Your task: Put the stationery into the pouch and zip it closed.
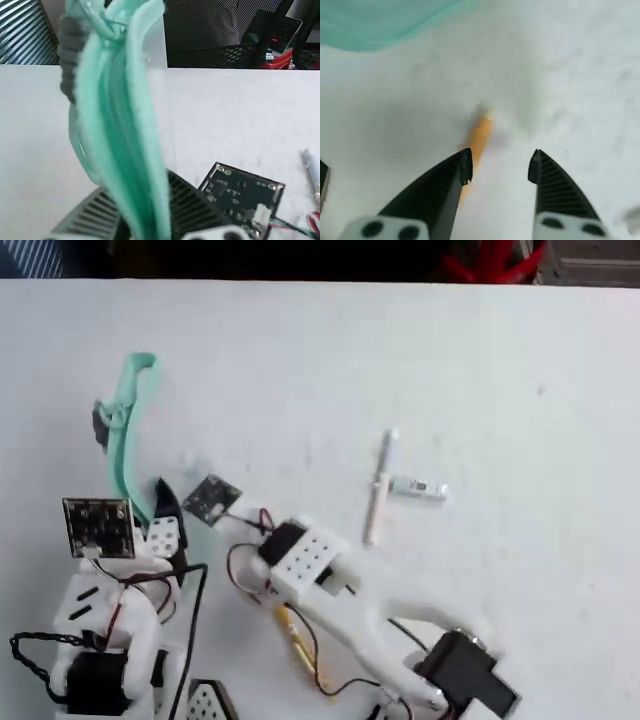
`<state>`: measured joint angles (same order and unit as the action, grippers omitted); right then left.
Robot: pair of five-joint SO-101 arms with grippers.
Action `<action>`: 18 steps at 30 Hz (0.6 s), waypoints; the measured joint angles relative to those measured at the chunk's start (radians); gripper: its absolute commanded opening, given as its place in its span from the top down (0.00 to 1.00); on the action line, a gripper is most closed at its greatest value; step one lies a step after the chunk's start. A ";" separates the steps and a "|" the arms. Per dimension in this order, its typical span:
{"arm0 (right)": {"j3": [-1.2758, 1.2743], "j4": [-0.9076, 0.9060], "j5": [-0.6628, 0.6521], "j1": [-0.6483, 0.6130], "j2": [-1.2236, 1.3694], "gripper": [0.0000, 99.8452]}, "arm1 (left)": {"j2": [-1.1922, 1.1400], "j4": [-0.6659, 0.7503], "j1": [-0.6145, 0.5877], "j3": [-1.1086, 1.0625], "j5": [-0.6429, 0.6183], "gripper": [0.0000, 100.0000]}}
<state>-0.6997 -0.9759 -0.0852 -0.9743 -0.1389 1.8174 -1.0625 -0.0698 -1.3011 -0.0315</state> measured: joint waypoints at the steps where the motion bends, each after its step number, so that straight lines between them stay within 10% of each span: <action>1: -0.025 0.031 0.000 -0.015 -0.002 0.82 | 0.000 0.000 0.000 0.000 0.000 0.98; 18: 0.153 -0.044 -0.064 0.054 0.255 0.98 | 0.000 -0.002 -0.046 0.009 0.002 0.98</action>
<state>-0.5462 -1.0203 -0.1496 -0.9206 0.1158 1.8174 -1.0641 -0.1158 -1.2919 -0.0299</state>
